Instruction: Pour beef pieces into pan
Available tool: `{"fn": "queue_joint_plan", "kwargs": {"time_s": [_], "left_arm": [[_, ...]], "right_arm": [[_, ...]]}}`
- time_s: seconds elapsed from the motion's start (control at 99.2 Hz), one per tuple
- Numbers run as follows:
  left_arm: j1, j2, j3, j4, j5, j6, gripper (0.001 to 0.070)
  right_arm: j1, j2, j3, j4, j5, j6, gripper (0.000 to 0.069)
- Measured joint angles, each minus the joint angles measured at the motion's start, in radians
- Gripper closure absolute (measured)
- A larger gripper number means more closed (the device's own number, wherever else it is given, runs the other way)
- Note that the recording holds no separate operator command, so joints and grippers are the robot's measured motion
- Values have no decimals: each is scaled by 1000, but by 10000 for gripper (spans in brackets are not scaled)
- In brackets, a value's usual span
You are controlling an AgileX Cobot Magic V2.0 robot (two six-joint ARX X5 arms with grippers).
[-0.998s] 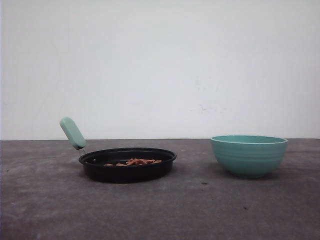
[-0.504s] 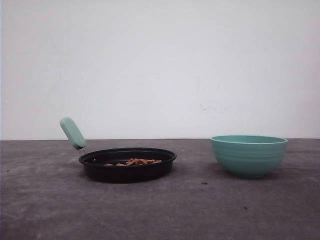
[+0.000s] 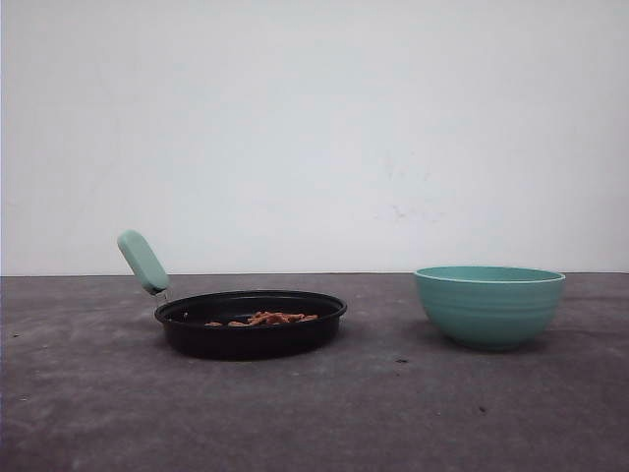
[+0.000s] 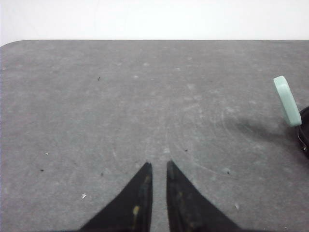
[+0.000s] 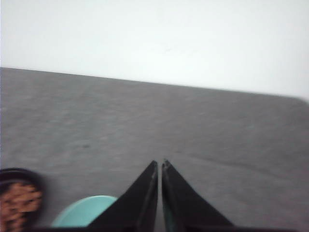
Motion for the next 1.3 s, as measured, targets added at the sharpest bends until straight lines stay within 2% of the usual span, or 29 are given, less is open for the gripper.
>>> {"fn": "queue_joint_plan", "kwargs": {"time_s": [0.131, 0.272, 0.454, 0.645, 0.908, 1.301], "left_arm": [[0, 0, 0, 0, 0, 0, 684], [0, 0, 0, 0, 0, 0, 684], [0, 0, 0, 0, 0, 0, 684], [0, 0, 0, 0, 0, 0, 684], [0, 0, 0, 0, 0, 0, 684], [0, 0, 0, 0, 0, 0, 684]], "right_arm": [[-100, -77, -95, 53, 3, -67, 680], [-180, -199, -290, 192, 5, -108, 680], [-217, -396, -544, 282, 4, -106, 680], [-224, -557, -732, 275, 4, -66, 680], [-224, -671, -843, 277, 3, -6, 680], [-224, -687, -843, 267, 3, -4, 680]]}}
